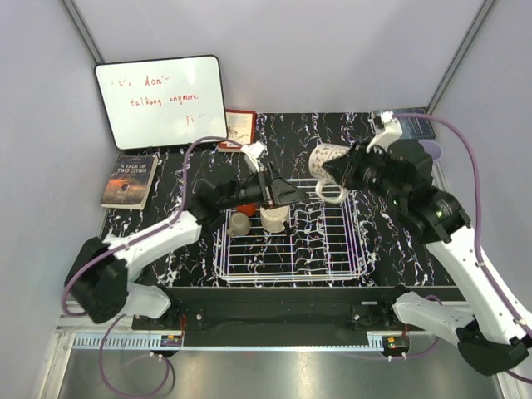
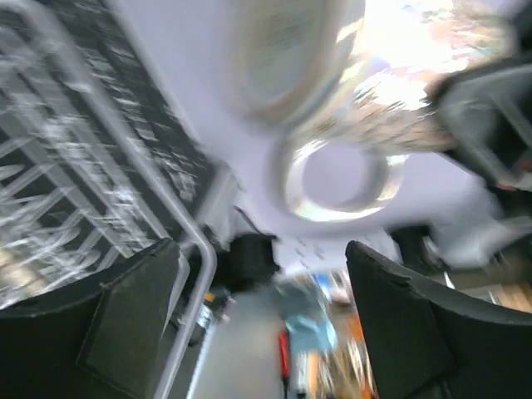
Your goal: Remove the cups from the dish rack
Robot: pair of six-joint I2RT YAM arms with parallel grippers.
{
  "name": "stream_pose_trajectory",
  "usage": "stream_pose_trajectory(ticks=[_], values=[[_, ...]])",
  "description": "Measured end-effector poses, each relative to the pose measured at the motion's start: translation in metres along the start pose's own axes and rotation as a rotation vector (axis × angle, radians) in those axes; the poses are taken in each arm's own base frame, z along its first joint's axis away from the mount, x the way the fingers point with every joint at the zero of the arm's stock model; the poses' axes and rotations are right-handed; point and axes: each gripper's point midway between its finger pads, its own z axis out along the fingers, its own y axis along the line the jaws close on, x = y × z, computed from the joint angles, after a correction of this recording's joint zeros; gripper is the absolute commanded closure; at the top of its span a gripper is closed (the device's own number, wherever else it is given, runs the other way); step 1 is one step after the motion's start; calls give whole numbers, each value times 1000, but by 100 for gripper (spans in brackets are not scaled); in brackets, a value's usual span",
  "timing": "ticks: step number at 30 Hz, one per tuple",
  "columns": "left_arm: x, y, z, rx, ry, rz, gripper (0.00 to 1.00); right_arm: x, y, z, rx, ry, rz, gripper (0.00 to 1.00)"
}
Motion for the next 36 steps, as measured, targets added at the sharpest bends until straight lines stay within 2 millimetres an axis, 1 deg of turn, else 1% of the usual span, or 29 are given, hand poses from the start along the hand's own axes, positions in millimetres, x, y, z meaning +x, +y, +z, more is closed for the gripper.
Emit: stream_pose_trajectory(ticks=[3, 6, 8, 9, 10, 12, 14, 15, 16, 17, 19, 22, 24, 27, 30, 33, 36], values=[[-18, 24, -14, -206, -124, -29, 14, -36, -12, 11, 149, -41, -50, 100], [-36, 46, -33, -415, -231, -50, 15, -71, -27, 36, 295, -71, -81, 100], [-45, 58, -45, -537, -276, -50, 15, -94, -44, 65, 400, -79, -87, 100], [-47, 66, -53, -608, -292, -51, 15, -100, -57, 83, 443, -76, -81, 100], [-48, 72, -60, -664, -300, -51, 15, -105, -75, 102, 497, -65, -67, 100], [-46, 83, -72, -754, -306, -52, 15, -102, -109, 130, 580, -21, -35, 100], [-42, 94, -86, -847, -305, -51, 15, -94, -155, 156, 696, 49, 1, 100], [-40, 100, -93, -889, -302, -50, 14, -91, -181, 171, 759, 80, 15, 100], [-37, 106, -100, -928, -295, -47, 14, -86, -202, 184, 800, 103, 27, 100], [-34, 111, -105, -963, -287, -43, 14, -82, -218, 195, 825, 112, 38, 100], [-29, 118, -114, -1014, -271, -39, 14, -68, -256, 209, 887, 149, 74, 100], [-23, 127, -122, -1067, -247, -29, 15, -41, -300, 211, 963, 230, 136, 100], [-21, 132, -124, -1091, -226, -20, 15, -27, -321, 208, 998, 272, 169, 100], [-16, 141, -125, -1121, -193, -14, 15, -17, -344, 205, 1031, 301, 196, 100], [-12, 150, -124, -1147, -164, -8, 16, -12, -350, 209, 1026, 313, 210, 100], [-10, 157, -123, -1165, -143, -5, 16, -7, -351, 218, 1005, 320, 218, 100], [-8, 164, -123, -1179, -121, 1, 17, 3, -357, 226, 994, 335, 226, 100]])
